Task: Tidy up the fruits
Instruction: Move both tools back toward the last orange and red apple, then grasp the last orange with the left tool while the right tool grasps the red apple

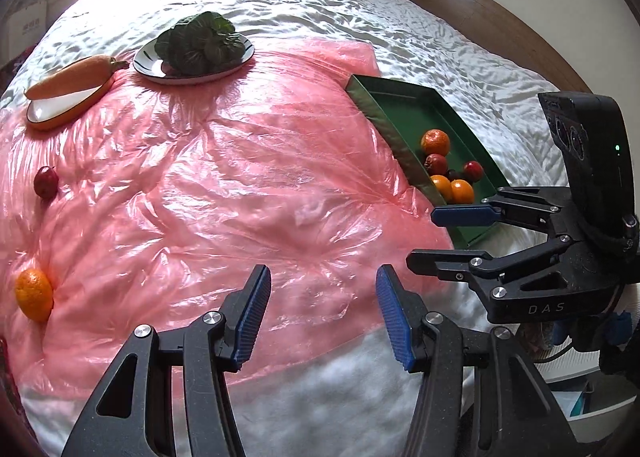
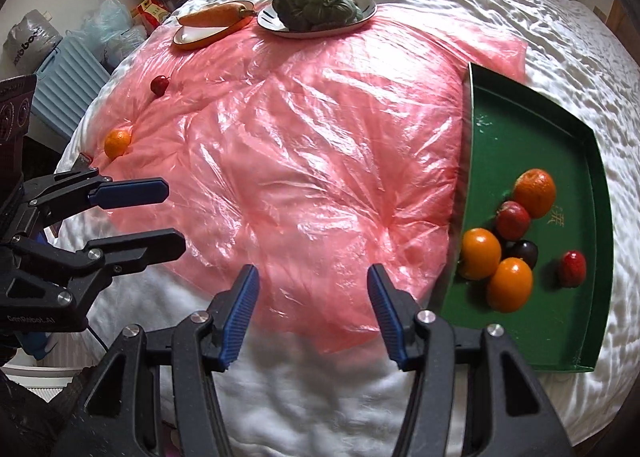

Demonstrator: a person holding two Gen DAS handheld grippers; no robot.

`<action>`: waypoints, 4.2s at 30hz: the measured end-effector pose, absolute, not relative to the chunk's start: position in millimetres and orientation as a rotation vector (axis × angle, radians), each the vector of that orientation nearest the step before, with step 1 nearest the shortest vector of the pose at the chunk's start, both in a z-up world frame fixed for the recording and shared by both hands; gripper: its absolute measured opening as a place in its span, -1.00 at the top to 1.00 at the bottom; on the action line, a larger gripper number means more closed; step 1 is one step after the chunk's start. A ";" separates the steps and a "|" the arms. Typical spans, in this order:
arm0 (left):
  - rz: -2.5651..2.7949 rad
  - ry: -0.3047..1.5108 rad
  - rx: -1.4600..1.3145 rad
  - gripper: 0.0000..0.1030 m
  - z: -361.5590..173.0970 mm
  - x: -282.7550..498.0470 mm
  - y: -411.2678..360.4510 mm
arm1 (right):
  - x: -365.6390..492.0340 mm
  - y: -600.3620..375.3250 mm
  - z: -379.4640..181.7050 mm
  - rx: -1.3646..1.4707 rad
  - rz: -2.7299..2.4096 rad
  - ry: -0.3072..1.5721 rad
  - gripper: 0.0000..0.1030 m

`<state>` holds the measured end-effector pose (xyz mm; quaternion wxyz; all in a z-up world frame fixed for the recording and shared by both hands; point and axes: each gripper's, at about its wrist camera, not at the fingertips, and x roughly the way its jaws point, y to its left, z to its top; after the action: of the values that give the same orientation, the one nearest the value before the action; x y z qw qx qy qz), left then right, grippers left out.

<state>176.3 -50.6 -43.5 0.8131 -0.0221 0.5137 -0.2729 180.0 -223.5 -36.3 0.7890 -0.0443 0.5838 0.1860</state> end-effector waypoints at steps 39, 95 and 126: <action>0.079 0.879 -0.062 0.06 -76.5 187.6 118.8 | 291.8 10.2 -43.2 -0.356 0.899 1.027 -0.57; 0.041 0.947 -0.166 0.26 -114.3 194.6 136.8 | 340.5 91.0 -96.7 -0.536 0.930 1.039 0.45; -0.084 0.954 -0.094 0.27 -74.4 165.5 97.2 | 237.2 -49.4 -38.9 -0.279 0.800 1.135 0.45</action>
<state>165.5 97.2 -74.4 0.8866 -0.0451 0.4586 -0.0405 237.2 -49.4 -38.9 0.7595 -0.1282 0.5213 0.3674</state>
